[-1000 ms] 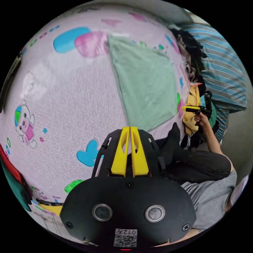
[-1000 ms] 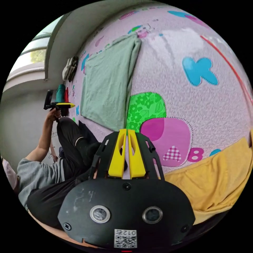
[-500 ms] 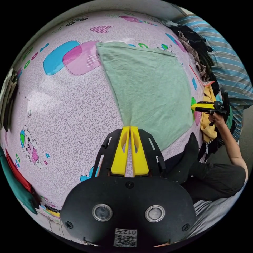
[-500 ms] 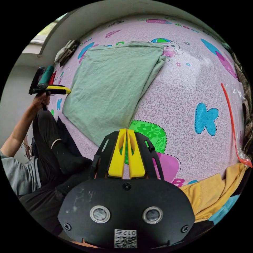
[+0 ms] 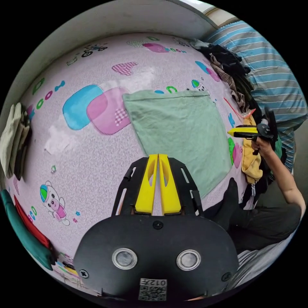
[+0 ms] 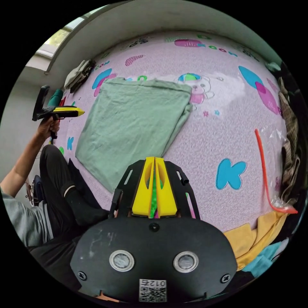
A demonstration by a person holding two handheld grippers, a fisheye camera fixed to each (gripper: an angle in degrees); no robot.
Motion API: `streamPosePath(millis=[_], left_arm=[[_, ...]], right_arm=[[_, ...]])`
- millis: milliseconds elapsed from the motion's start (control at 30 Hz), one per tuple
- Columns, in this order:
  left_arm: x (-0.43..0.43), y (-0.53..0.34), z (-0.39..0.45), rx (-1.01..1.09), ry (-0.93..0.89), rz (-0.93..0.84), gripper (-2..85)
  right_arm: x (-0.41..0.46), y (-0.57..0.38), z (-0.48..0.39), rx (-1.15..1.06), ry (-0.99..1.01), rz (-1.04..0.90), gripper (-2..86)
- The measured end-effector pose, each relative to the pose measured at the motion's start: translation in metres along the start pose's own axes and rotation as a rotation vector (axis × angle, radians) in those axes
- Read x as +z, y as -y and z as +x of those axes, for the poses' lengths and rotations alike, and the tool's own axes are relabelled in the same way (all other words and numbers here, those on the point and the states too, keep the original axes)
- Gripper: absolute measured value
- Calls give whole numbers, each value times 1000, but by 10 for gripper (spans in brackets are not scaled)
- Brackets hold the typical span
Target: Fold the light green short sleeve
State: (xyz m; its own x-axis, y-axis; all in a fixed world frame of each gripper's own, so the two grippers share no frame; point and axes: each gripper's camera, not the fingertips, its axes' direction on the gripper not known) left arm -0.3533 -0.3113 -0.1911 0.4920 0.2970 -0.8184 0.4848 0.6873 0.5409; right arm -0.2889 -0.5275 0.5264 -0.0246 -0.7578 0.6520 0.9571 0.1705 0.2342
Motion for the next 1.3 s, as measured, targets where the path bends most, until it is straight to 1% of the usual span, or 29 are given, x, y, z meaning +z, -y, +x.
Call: streamPosePath(millis=[100,200,333,433,500,600,633,733,800,833,967,1033,1167,1300], left_arm=[[10,9,13,51,65,-34,5],[17,11,16,50,143,-78,4],[14,8,18,79,134,-39,1],[10,9,28,120,166,-24,0],[8,10,39,177,219,-13,0],[3,8,48,226,265,29,1],[2,8,48,229,263,33,1],[-6,16,39,161,181,24,4],[-15,26,30,118,124,-28,5],[-19,29,27,104,116,-34,5],[-59,45,20,66,102,106,6],[-66,60,19,57,90,131,6],[-62,95,19,72,89,91,6],[-60,115,1,14,98,42,6]], right_arm=[[2,20,-9,-33,-50,-21,-9],[9,31,-15,-66,-132,-76,-9],[7,40,-32,-157,-219,-98,-10],[7,45,-43,-209,-292,-110,-10],[5,47,-43,-183,-290,-101,-10],[-2,45,-29,-80,-208,-34,-9],[-4,44,-22,-57,-167,-7,-9],[-8,42,-4,-12,-79,36,-9],[-11,44,5,20,-47,35,-10],[-15,46,8,30,-49,37,-10],[-32,55,9,-18,-136,116,-10],[-36,69,11,-43,-172,149,-10],[-25,91,19,-76,-196,135,-10],[-13,106,49,-19,-190,92,-9]])
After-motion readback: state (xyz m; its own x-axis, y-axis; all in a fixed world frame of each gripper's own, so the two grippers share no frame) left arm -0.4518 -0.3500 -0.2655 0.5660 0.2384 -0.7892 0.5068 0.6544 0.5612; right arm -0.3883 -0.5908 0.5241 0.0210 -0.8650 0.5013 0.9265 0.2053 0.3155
